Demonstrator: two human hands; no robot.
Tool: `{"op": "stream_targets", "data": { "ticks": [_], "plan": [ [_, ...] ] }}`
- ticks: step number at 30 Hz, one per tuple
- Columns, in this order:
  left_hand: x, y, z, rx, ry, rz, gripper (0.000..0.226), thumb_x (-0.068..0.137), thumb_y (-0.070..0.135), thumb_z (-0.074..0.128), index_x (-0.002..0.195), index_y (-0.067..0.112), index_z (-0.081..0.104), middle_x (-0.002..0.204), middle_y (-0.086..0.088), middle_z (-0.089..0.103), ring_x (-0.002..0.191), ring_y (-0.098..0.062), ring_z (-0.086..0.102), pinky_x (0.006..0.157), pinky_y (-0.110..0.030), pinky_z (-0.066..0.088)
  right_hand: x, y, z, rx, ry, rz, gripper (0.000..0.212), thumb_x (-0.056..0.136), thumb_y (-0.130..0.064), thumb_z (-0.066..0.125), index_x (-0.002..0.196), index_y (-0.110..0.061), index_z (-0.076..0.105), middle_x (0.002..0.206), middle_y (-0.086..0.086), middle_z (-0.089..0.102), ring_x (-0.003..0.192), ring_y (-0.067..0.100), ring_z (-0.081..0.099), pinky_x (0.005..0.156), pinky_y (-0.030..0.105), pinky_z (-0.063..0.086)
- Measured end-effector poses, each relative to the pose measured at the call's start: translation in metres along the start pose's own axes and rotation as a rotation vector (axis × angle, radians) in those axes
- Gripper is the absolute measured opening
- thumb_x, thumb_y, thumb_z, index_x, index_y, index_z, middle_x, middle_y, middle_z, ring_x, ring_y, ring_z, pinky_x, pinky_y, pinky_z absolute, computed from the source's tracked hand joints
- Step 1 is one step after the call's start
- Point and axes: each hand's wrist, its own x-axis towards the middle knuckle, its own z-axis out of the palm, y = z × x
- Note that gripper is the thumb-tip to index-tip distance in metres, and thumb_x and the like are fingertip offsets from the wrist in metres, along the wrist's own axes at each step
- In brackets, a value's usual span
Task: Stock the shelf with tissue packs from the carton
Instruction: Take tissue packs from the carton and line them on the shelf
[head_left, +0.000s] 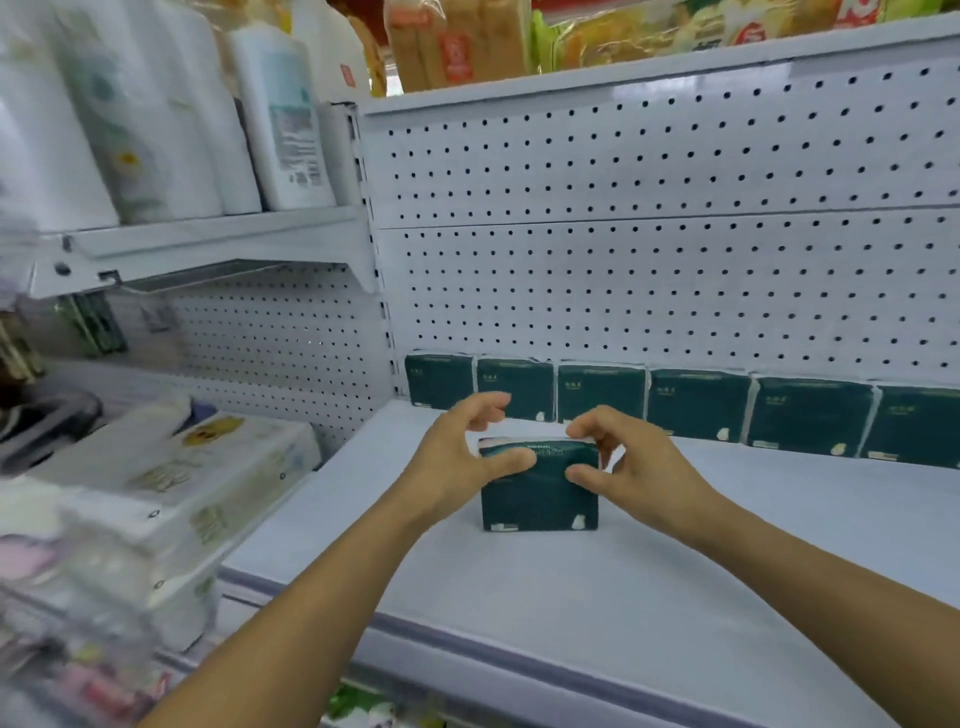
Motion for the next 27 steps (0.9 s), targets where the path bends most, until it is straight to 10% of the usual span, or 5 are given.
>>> {"op": "stream_targets", "data": {
  "ticks": [5, 12, 17, 27],
  "plan": [
    [0.037, -0.056, -0.058, -0.201, 0.122, -0.206, 0.097, 0.077, 0.063, 0.067, 0.156, 0.038, 0.016, 0.161, 0.012, 0.022, 0.147, -0.011, 0.023, 0.113, -0.038, 0.027, 0.047, -0.017, 0.057, -0.077, 0.151, -0.013, 0.027, 0.087, -0.025, 0.07, 0.104, -0.035, 0.052, 0.098, -0.019, 0.055, 0.08, 0.006, 0.055, 0.073, 0.025, 0.048],
    [0.101, -0.131, -0.089, -0.09, -0.051, -0.257, 0.124, 0.071, 0.029, 0.089, 0.159, 0.026, 0.001, 0.163, 0.009, 0.015, 0.147, -0.012, 0.021, 0.106, -0.024, 0.026, 0.113, -0.026, 0.112, -0.214, 0.177, 0.015, 0.037, 0.09, -0.025, 0.067, 0.123, -0.027, 0.05, 0.107, -0.016, 0.044, 0.078, 0.008, 0.053, 0.071, 0.026, 0.047],
    [0.139, -0.162, -0.083, -0.086, -0.042, -0.242, 0.11, 0.056, 0.044, 0.09, 0.143, 0.017, 0.028, 0.152, 0.0, 0.04, 0.138, -0.017, 0.04, 0.111, -0.043, 0.041, 0.144, -0.024, 0.129, -0.345, 0.167, -0.012, 0.037, 0.09, -0.025, 0.066, 0.123, -0.022, 0.05, 0.121, -0.01, 0.043, 0.075, 0.006, 0.046, 0.067, 0.029, 0.049],
    [0.163, -0.171, -0.071, -0.206, 0.047, -0.171, 0.065, 0.084, 0.002, 0.074, 0.139, 0.022, 0.046, 0.128, 0.005, 0.062, 0.117, -0.012, 0.057, 0.106, -0.037, 0.047, 0.179, -0.02, 0.14, -0.701, 0.296, -0.138, 0.046, 0.055, -0.024, 0.091, 0.094, -0.014, 0.069, 0.093, 0.003, 0.06, 0.068, 0.022, 0.06, 0.061, 0.034, 0.048]
  ]
}}
